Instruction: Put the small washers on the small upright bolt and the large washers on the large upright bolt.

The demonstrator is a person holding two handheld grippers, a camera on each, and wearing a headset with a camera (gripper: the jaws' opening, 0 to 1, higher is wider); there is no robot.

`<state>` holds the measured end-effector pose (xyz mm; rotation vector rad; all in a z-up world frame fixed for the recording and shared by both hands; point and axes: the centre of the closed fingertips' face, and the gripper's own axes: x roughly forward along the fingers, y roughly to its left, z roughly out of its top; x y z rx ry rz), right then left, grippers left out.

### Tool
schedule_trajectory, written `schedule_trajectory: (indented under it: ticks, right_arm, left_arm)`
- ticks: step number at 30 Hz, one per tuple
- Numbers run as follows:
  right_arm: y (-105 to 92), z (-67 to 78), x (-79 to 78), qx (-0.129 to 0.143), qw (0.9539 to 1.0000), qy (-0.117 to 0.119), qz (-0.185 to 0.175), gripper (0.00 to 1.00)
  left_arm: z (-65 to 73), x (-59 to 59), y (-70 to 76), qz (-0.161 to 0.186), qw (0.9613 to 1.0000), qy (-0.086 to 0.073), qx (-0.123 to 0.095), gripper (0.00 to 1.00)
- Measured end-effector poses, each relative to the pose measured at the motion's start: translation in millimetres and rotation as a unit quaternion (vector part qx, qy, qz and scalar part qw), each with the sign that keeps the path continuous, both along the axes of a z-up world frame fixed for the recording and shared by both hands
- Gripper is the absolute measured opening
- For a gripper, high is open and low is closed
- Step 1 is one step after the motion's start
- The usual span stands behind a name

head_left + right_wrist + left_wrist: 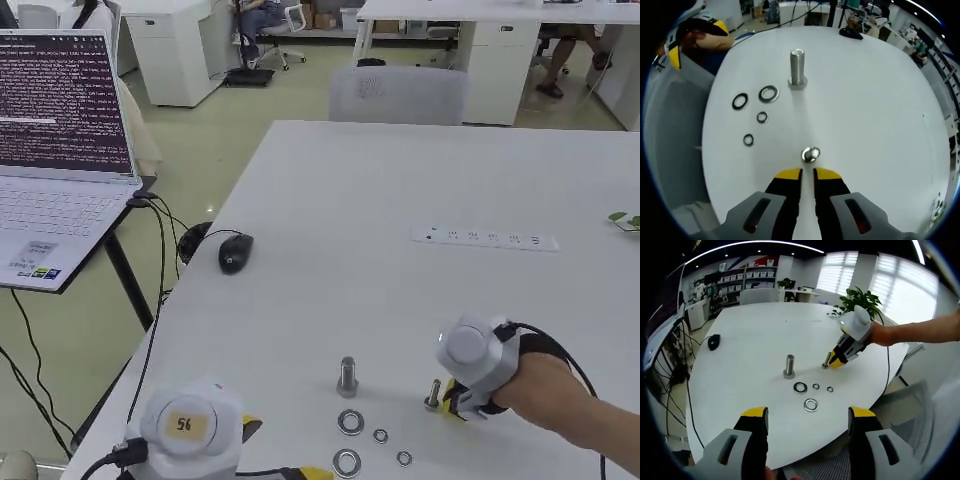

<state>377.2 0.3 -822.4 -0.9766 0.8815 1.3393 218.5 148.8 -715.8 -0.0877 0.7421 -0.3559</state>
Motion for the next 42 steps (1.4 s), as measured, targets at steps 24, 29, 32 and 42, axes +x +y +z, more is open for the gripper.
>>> schedule_trajectory:
  ticks: [24, 29, 32, 42]
  right_arm:
    - [37.9, -2.2, -86.8, 0.054, 0.9887, 0.045, 0.132, 0.21]
    - [47.4, -3.3, -89.6, 0.047, 0.9854, 0.039, 0.159, 0.19]
    - [46.5, -2.5, -87.6, 0.043, 0.9854, 0.036, 0.161, 0.17]
    - [39.4, -2.2, -87.6, 0.039, 0.9855, 0.038, 0.161, 0.16]
  left_arm:
    - [0.7, -1.6, -8.2, -0.009, 1.0000, -0.001, -0.001, 0.64]
    - [1.5, -1.1, -5.2, -0.007, 1.0000, -0.001, 0.001, 0.64]
    - [2.1, -0.7, -4.5, -0.007, 1.0000, -0.001, 0.002, 0.64]
    - [-0.1, -1.0, -6.1, -0.009, 1.0000, 0.001, 0.003, 0.64]
